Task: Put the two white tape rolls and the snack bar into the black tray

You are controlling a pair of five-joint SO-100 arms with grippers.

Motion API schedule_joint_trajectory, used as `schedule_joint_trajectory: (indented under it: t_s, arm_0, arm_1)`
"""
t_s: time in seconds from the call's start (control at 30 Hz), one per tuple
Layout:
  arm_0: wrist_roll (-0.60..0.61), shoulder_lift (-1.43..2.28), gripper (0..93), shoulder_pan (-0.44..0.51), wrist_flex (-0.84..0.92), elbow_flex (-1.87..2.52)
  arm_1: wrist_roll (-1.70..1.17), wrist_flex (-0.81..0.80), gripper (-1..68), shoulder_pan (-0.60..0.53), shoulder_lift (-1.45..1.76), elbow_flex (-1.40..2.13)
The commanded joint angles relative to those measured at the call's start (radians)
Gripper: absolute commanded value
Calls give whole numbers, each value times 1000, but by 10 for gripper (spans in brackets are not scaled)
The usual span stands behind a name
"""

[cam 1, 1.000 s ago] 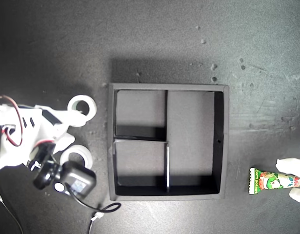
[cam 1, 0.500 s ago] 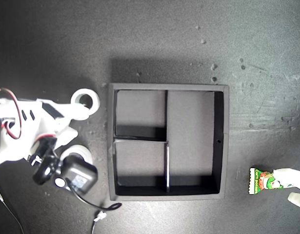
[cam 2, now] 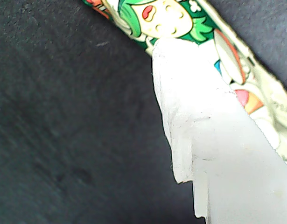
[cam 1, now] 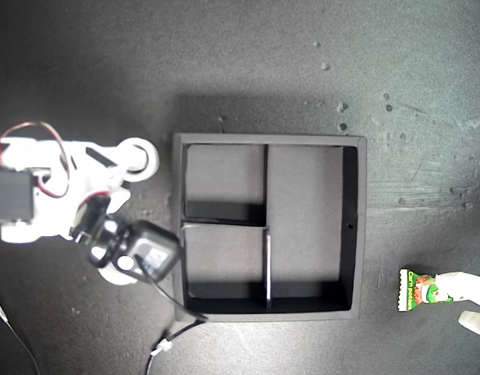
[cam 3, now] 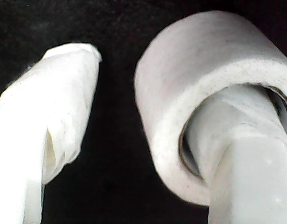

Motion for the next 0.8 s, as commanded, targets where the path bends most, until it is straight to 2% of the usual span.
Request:
schedule_joint_trajectory:
  t_s: [0.0,0.07,0.27,0.5,0.63,0.7,0.77]
  arm_0:
    - [-54,-74,48,-48,23,-83]
    - [-75,-83,15,-58,46,-97]
    - [-97,31,0,-29,114,-120]
    - [-77,218,0,26,230,-202]
    - [-34,262,0,54,316,-334]
    - [-5,282,0,67,319,-383]
    - [14,290,0,83,321,-425]
  arm_1:
    - [115,0,284,-25,5,25]
    - [258,-28,316,-43,11,89]
    - [561,-230,291,-121,8,273]
    - [563,-463,283,-114,3,541]
    - [586,-532,280,-133,-2,644]
    - [591,-537,215,-141,-2,669]
    - [597,-554,98,-141,-2,698]
